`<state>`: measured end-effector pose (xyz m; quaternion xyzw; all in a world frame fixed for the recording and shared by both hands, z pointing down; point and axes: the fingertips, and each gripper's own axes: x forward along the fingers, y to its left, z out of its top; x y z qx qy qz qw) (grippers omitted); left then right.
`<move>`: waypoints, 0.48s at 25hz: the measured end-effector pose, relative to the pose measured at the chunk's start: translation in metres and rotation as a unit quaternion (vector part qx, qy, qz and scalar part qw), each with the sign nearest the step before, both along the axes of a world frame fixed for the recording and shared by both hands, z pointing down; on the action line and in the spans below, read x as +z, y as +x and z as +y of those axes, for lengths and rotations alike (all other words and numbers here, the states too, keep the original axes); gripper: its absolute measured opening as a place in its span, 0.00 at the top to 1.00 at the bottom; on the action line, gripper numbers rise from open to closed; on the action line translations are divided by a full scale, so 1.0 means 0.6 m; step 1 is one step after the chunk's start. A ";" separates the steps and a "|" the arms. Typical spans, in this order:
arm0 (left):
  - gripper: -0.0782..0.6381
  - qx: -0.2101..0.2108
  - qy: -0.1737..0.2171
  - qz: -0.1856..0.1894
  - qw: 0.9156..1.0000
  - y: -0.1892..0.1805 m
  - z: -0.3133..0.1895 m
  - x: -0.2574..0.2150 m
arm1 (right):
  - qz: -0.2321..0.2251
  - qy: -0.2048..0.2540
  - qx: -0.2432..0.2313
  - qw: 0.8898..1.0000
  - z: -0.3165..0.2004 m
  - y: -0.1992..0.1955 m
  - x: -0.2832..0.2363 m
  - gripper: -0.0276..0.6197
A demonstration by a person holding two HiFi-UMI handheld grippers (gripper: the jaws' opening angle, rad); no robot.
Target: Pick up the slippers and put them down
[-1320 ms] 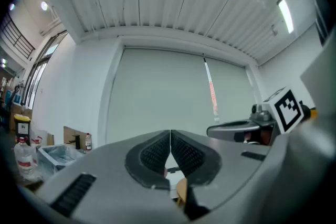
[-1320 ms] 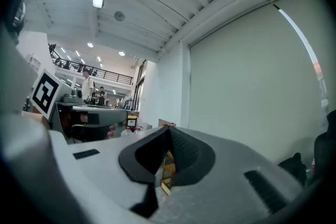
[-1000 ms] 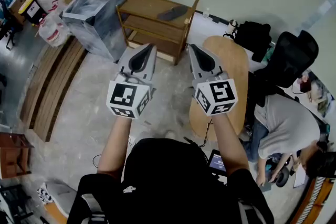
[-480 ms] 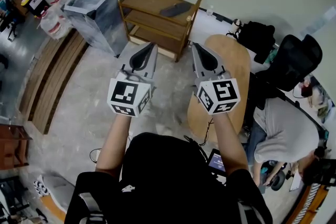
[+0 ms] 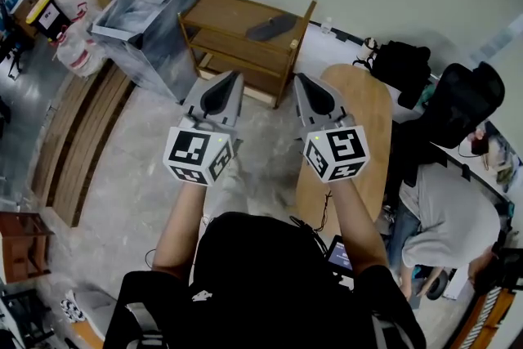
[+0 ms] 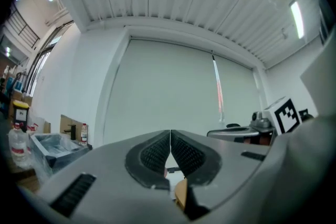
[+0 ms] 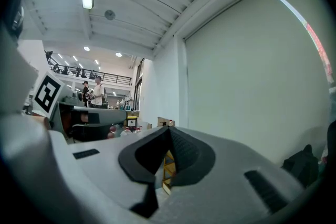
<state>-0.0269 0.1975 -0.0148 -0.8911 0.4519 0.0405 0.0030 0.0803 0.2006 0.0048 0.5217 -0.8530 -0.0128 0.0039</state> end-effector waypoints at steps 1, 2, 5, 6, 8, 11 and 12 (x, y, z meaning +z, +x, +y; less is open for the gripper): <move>0.88 0.001 -0.001 0.008 1.000 -0.004 -0.019 0.000 | 0.001 -0.001 0.000 1.000 -0.018 -0.003 0.002 0.97; 0.88 0.001 -0.001 0.012 1.000 -0.009 -0.040 0.000 | 0.002 -0.002 0.000 1.000 -0.037 -0.006 0.005 0.97; 0.88 0.000 0.004 0.005 1.000 -0.020 -0.102 0.002 | 0.001 -0.006 0.002 1.000 -0.099 -0.017 0.011 0.97; 0.88 0.001 0.004 0.002 1.000 -0.023 -0.123 0.003 | 0.000 -0.008 0.004 1.000 -0.119 -0.020 0.012 0.97; 0.88 0.005 0.001 -0.001 1.000 -0.030 -0.164 0.006 | 0.001 -0.012 0.007 1.000 -0.160 -0.029 0.013 0.97; 0.88 0.013 -0.007 -0.006 1.000 -0.043 -0.230 0.007 | 0.002 -0.018 0.013 1.000 -0.226 -0.046 0.012 0.97; 0.88 0.016 -0.009 -0.007 1.000 -0.048 -0.255 0.006 | 0.001 -0.021 0.015 1.000 -0.251 -0.052 0.011 0.97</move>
